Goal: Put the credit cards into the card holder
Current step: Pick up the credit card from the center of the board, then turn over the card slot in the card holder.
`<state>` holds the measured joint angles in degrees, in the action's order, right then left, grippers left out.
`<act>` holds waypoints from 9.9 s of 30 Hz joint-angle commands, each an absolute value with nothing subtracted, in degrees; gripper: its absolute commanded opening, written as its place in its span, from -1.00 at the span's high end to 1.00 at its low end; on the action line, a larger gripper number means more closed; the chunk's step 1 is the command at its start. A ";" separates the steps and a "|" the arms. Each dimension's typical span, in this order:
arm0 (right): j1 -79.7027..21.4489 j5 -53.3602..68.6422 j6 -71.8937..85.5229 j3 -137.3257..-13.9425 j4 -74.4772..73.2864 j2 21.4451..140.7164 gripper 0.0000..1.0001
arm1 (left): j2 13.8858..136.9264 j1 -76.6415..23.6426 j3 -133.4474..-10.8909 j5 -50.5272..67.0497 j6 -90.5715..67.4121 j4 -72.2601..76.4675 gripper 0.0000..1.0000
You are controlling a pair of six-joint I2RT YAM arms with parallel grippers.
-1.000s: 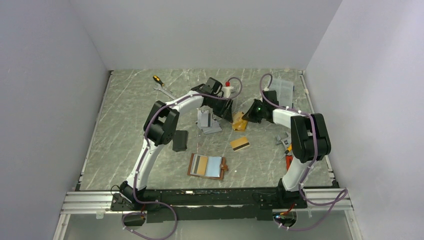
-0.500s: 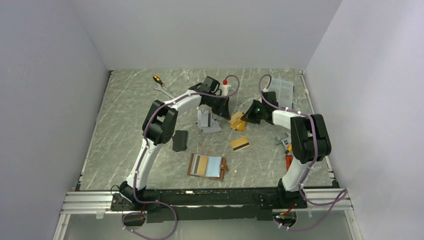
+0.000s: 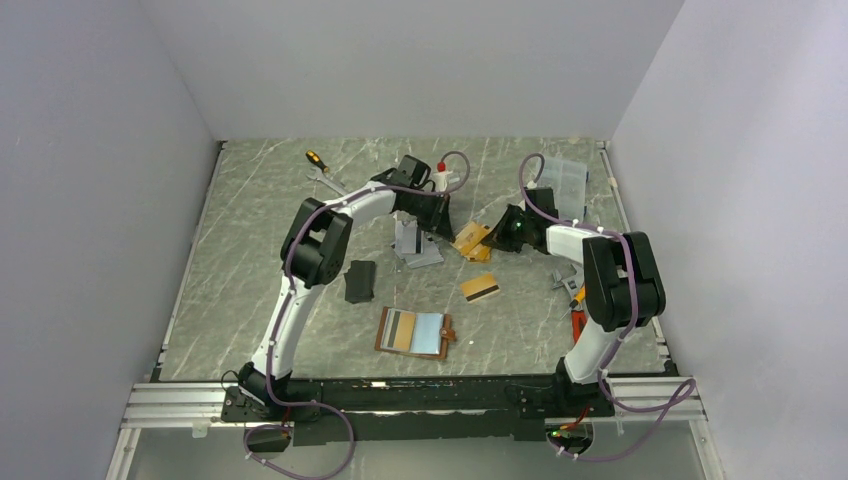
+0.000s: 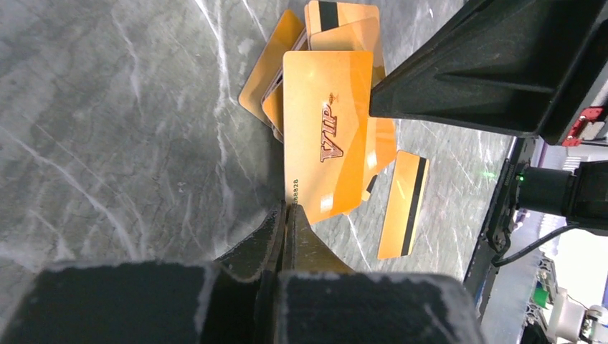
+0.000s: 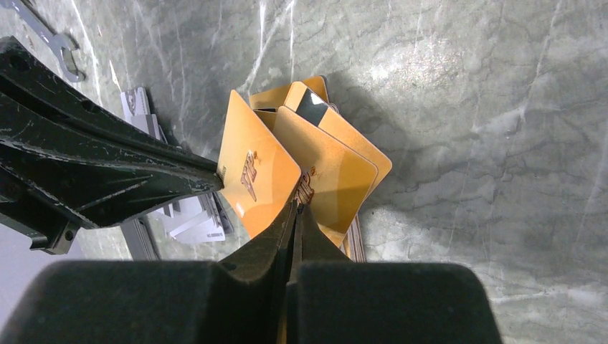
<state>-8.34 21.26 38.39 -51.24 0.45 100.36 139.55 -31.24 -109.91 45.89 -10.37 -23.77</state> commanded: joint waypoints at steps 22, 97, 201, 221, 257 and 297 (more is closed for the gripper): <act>-7.53 40.58 46.90 -40.53 23.82 88.29 0.09 | 124.86 -26.49 -91.49 67.25 -33.20 6.93 1.00; -41.90 24.13 42.23 -32.96 -25.23 67.72 1.00 | 92.97 -40.09 -55.53 23.30 36.19 -33.84 0.14; -39.91 30.62 41.29 -29.36 -15.71 70.41 1.00 | 98.79 -43.90 -54.89 16.76 39.09 -36.02 0.93; -38.14 32.53 40.24 -27.43 -15.30 70.91 1.00 | 99.66 -43.95 -56.60 17.27 39.19 -37.53 1.00; -38.10 32.94 41.13 -29.40 -6.87 80.90 1.00 | 95.32 -44.75 -65.56 29.60 37.64 -43.10 0.99; -38.16 35.85 42.45 -26.96 -1.41 80.01 1.00 | 94.20 -44.18 -65.25 32.97 33.36 -33.13 0.98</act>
